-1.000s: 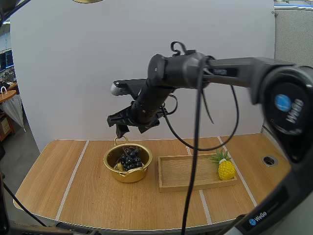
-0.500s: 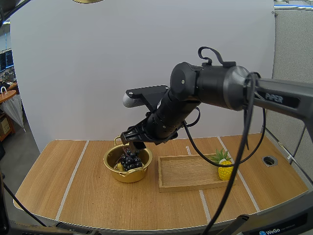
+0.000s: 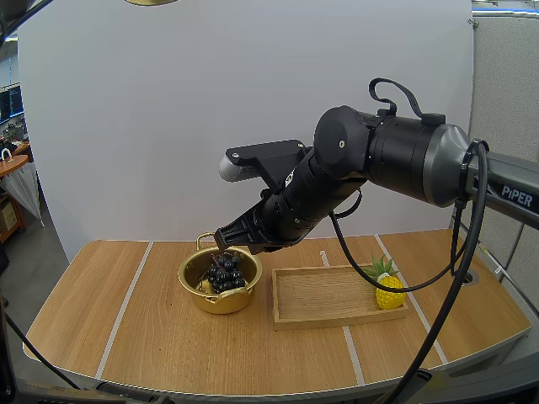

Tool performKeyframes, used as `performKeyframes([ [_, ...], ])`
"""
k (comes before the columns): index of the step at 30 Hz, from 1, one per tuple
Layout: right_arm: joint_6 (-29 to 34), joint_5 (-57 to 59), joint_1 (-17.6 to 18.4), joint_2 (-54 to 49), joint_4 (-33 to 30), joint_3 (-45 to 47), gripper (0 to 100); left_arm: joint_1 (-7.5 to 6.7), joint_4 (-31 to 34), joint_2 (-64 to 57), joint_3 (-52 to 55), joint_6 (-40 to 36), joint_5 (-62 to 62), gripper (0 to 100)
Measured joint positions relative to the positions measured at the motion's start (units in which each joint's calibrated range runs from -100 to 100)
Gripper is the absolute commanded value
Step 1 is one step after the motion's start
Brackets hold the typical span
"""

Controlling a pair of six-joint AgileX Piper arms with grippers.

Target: Open the pot, put the grape inside, and close it

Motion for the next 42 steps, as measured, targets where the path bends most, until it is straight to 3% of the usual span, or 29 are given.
performKeyframes([
  [7,0.0,-1.1,0.0,0.5,0.2,0.0,0,0.0,0.0,0.0,0.0,0.0,0.0,0],
  [24,-2.2,-13.9,0.0,16.2,0.5,0.0,0,0.0,0.0,0.0,0.0,0.0,0.0,0],
  [42,-2.7,-21.4,0.0,25.1,0.5,-0.8,0,0.0,0.0,0.0,0.0,0.0,0.0,0],
])
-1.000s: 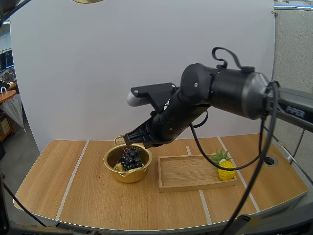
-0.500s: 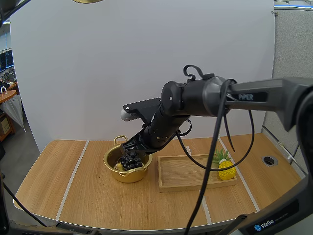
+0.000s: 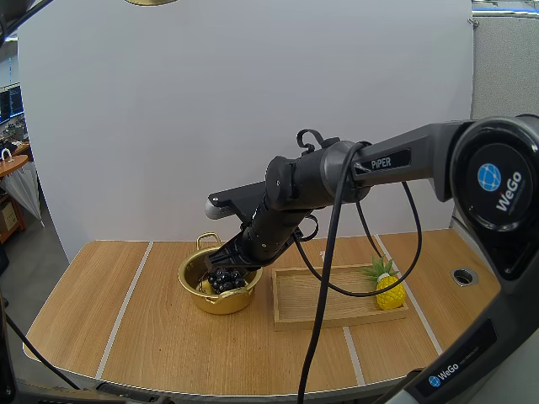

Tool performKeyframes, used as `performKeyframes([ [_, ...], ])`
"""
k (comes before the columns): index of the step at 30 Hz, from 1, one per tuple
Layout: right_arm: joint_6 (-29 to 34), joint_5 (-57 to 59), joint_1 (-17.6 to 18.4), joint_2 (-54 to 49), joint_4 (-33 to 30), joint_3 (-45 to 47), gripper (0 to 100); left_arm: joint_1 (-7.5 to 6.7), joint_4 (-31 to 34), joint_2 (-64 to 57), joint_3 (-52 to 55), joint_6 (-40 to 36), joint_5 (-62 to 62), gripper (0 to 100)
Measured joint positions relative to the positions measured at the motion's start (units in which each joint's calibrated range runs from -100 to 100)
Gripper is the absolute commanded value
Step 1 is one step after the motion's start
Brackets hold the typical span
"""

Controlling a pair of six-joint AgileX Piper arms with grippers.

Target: Open the pot, put the grape inside, and close it

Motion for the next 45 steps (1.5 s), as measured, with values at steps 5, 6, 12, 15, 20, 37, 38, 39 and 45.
performKeyframes([
  [5,-0.6,-2.1,1.0,1.8,0.0,0.0,0,0.0,0.0,0.0,0.0,0.0,0.0,0],
  [6,-0.7,-2.9,1.3,3.0,0.0,0.0,0,0.0,0.0,0.0,0.0,0.0,0.0,0],
  [12,-0.8,-4.6,1.4,6.1,-0.8,-1.8,0,0.0,0.0,0.0,0.0,0.0,0.0,0],
  [15,-0.8,-4.6,1.4,8.1,-0.9,-3.3,0,0.0,0.0,0.0,0.0,0.0,0.0,0],
  [20,-0.8,-6.4,1.4,11.6,-1.2,-4.8,0,0.0,0.0,0.0,0.0,0.0,0.0,0],
  [37,-0.9,-12.5,1.4,18.6,-1.7,-6.4,0,0.0,0.0,0.0,0.0,0.0,0.0,0],
  [38,-0.9,-12.5,1.4,18.6,-1.7,-6.7,0,0.0,0.0,0.0,0.0,0.0,0.0,0],
  [39,-0.9,-12.3,1.4,18.7,-1.7,-7.2,0,0.0,0.0,0.0,0.0,0.0,0.0,0],
  [45,-0.9,-10.4,1.4,16.6,-1.7,-8.5,0,0.0,0.0,0.0,0.0,0.0,0.0,0],
])
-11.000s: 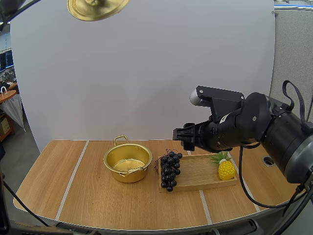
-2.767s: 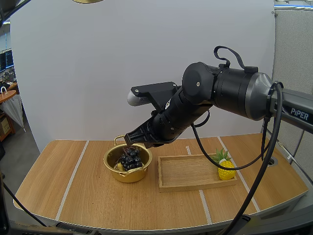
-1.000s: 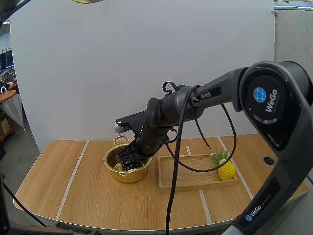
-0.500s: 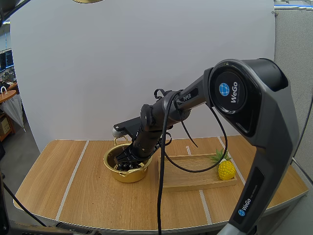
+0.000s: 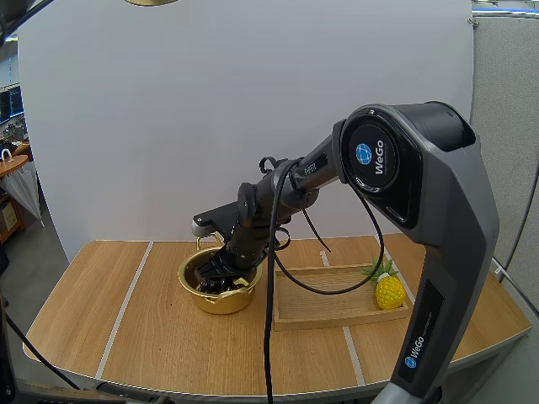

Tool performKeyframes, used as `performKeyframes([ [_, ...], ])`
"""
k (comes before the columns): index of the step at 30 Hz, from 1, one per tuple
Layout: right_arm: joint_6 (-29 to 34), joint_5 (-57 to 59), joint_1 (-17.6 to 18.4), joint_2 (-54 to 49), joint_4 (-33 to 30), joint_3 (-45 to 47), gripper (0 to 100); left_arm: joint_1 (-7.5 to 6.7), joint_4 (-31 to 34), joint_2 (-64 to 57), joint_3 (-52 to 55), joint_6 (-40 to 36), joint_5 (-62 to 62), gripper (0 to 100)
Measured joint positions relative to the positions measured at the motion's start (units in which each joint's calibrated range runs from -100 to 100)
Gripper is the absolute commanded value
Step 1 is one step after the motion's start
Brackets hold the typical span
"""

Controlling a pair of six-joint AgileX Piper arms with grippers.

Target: Open the pot, put the grape inside, and close it

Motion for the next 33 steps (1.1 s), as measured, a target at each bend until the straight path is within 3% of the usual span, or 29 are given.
performKeyframes([
  [11,1.0,12.5,0.0,-19.1,0.0,0.4,0,0.0,0.0,0.0,0.0,0.0,0.0,0],
  [20,1.2,22.8,0.0,-46.7,-0.1,10.9,0,0.0,0.0,0.0,0.0,0.0,0.0,0],
  [25,4.6,32.8,0.0,-61.2,-2.6,13.0,0,0.0,0.0,0.0,0.0,0.0,0.0,0],
  [33,7.1,44.7,-0.2,-70.5,-3.9,13.1,0,0.0,0.0,0.0,0.0,0.0,0.0,0],
])
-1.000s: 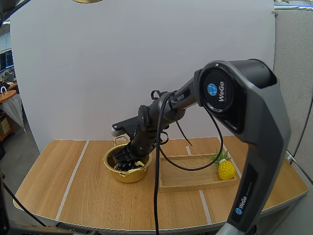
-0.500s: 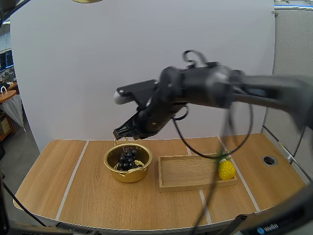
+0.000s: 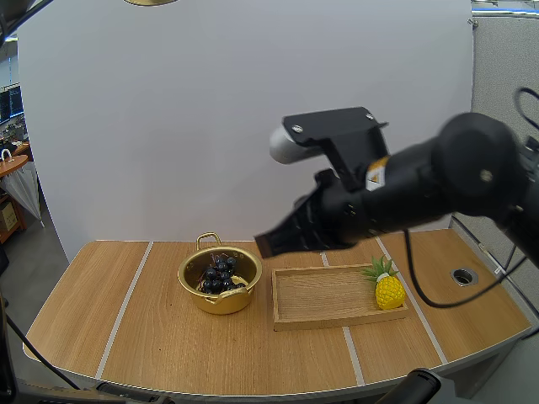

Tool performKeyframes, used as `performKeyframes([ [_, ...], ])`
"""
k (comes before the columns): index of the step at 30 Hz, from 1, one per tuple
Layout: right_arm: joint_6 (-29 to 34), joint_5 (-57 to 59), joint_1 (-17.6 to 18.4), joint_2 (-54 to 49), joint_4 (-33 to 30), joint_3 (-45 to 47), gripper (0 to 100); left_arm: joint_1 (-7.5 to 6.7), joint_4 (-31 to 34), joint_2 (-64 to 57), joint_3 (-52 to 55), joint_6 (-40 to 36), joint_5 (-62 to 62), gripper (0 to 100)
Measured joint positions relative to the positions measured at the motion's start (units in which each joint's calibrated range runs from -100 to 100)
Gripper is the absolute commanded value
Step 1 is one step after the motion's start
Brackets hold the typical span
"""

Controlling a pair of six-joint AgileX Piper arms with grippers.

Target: Open the pot, put the grape inside, and close it

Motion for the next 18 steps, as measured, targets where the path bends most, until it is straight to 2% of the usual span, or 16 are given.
performKeyframes([
  [3,0.3,2.0,-1.0,-1.9,0.0,0.0,0,0.0,0.0,0.0,0.0,0.0,0.0,0],
  [6,0.6,4.8,-4.0,-7.1,-0.1,0.0,0,0.0,0.0,0.0,0.0,0.0,0.0,0],
  [15,0.6,12.4,-7.5,-14.9,-0.1,1.6,0,0.0,-0.2,0.0,0.0,0.0,0.0,0],
  [17,0.6,13.6,-7.8,-16.0,-0.1,3.2,0,0.0,-0.3,-0.3,-0.1,0.0,5.6,0],
  [18,0.6,13.9,-8.0,-16.2,-0.1,3.7,0,0.0,-0.3,-0.6,-0.1,0.0,14.5,0],
])
